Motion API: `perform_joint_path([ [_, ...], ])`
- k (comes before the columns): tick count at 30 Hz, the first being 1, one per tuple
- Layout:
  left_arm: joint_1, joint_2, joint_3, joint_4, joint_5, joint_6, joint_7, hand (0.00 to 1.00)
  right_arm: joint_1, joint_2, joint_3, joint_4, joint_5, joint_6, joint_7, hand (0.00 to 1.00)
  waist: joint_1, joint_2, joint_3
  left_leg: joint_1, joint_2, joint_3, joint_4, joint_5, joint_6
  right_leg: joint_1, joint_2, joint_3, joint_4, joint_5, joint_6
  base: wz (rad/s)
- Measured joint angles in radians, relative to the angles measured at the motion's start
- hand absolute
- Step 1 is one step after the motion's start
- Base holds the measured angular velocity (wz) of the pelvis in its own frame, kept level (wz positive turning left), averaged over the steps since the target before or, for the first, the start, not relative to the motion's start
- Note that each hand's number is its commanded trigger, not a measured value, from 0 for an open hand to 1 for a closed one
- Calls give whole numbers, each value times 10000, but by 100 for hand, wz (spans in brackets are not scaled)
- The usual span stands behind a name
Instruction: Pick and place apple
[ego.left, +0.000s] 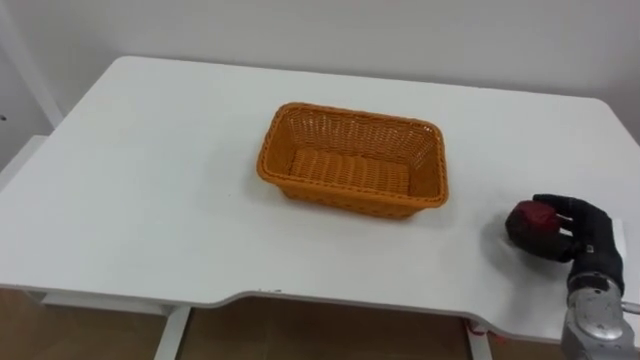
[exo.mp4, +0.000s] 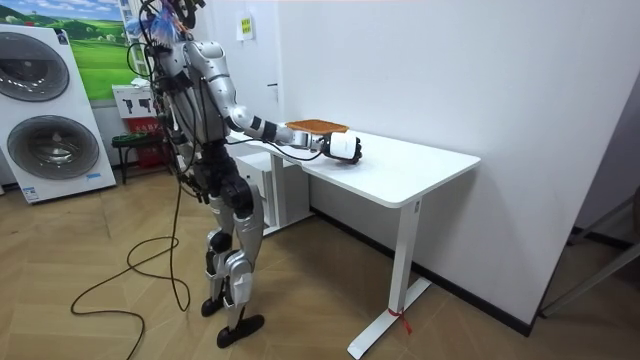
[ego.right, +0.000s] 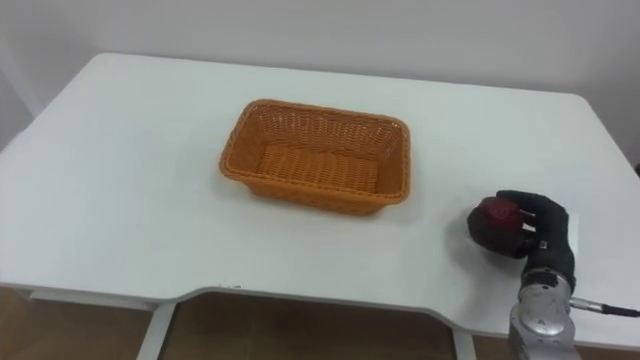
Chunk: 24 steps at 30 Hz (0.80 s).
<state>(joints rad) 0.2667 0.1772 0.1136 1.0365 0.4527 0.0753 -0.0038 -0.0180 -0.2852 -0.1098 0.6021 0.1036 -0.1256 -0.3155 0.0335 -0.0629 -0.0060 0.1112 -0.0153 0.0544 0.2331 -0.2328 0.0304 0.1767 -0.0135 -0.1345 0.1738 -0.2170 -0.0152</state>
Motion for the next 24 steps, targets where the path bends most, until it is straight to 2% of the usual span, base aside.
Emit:
perform_joint_path([
  [3, -15, -15, 1, 6, -4, 40, 7, 0, 13, 29, 17, -528, 0, 350, -28, 100, 3, 6, 11, -126, -1, 6, 28, 0, 0, -98, 2, 82, 61, 0, 0, -3],
  [5, -21, -16, 0, 12, -13, 43, 9, 0, 13, 36, 57, -1216, 1, 534, -151, 100, 26, 69, 81, -187, 2, 84, 27, 3, 4, -234, 10, 196, 130, -1, 1, -13],
  [7, -1, -11, 0, 25, -5, 51, 40, 0, 26, 49, 121, -2211, 2, 539, -362, 100, 28, 122, 69, -257, 3, 158, 6, 4, 6, -332, 18, 270, 129, 1, 4, -9],
  [10, -72, -14, -21, 29, -4, 48, 148, 0, 24, 41, 133, -3173, 1, 516, -516, 100, 51, 54, 81, -288, 9, 158, -13, 4, 5, -368, 29, 276, 114, 1, 4, 0],
  [16, -24, -46, -204, 16, -5, -17, 122, 0, 20, 43, 309, -4307, -675, 497, -482, 100, 8, 66, 84, -285, 7, 129, 0, 4, 5, -383, 14, 202, 114, 2, 5, 1],
  [24, -123, -69, -194, 23, 217, -125, -88, 0, 21, 61, 816, -5827, -772, 498, -278, 100, 62, 93, 88, -330, 8, 23, 27, 4, 4, -354, 6, 96, 139, 3, 4, 2],
])
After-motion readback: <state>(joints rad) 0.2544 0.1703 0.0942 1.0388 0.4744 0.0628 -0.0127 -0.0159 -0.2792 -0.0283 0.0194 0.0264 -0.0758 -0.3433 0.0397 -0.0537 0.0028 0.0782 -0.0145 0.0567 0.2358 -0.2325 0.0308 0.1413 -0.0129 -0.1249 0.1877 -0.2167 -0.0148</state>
